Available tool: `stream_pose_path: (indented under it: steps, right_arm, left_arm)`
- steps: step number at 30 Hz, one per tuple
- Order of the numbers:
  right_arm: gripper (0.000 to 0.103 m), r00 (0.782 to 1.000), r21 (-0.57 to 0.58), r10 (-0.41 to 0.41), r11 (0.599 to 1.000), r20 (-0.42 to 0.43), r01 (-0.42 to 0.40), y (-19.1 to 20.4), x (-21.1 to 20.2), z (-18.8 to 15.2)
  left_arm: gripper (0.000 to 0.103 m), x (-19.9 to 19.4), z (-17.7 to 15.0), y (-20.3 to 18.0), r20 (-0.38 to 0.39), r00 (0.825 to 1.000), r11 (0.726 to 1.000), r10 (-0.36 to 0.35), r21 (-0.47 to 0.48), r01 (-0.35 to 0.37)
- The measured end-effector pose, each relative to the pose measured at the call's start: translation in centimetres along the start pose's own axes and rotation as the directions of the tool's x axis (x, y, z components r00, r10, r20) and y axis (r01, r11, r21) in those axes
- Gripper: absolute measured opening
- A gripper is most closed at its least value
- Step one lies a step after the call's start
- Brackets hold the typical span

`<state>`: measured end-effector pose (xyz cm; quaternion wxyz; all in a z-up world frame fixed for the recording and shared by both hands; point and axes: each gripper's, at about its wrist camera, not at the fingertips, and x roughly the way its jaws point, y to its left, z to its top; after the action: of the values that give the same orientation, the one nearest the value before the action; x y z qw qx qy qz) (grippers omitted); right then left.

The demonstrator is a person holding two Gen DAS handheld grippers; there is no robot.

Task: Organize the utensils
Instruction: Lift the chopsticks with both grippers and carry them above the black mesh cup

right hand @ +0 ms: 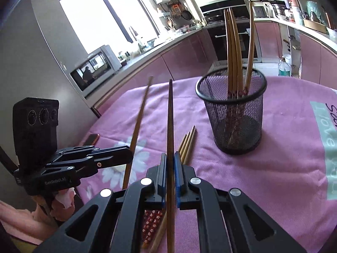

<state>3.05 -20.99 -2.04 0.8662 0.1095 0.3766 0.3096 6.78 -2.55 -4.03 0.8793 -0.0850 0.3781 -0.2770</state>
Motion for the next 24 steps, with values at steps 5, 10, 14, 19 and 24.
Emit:
stream_pose_path:
  steps: [5,10,14,19,24]
  right_arm:
    - [0.006,0.998,0.000,0.001,1.000,0.058,-0.001,-0.3,-1.8,0.8]
    - [0.006,0.994,-0.001,-0.004,1.000,0.112,0.004,-0.6,-3.5,1.6]
    - [0.006,0.988,-0.011,-0.018,1.000,0.152,0.020,-0.9,-4.6,2.5]
    - [0.006,0.979,-0.025,-0.037,0.999,0.200,0.042,-0.9,-5.7,3.7]
    - [0.006,0.968,-0.044,-0.061,0.996,0.242,0.074,-0.9,-6.9,4.9]
  left_arm:
    - [0.007,-1.4,1.1,-0.4,0.039,0.999,0.999,-0.035,0.010,0.034]
    - [0.007,-3.0,2.4,-0.8,0.086,0.995,0.998,-0.054,0.023,0.052]
    - [0.007,-3.8,3.7,-1.1,0.124,0.991,0.998,-0.058,0.032,0.054]
    - [0.007,-4.3,5.4,-1.5,0.172,0.984,0.998,-0.050,0.037,0.045]
    - [0.007,-4.6,7.4,-2.3,0.212,0.976,0.998,-0.051,0.058,0.040]
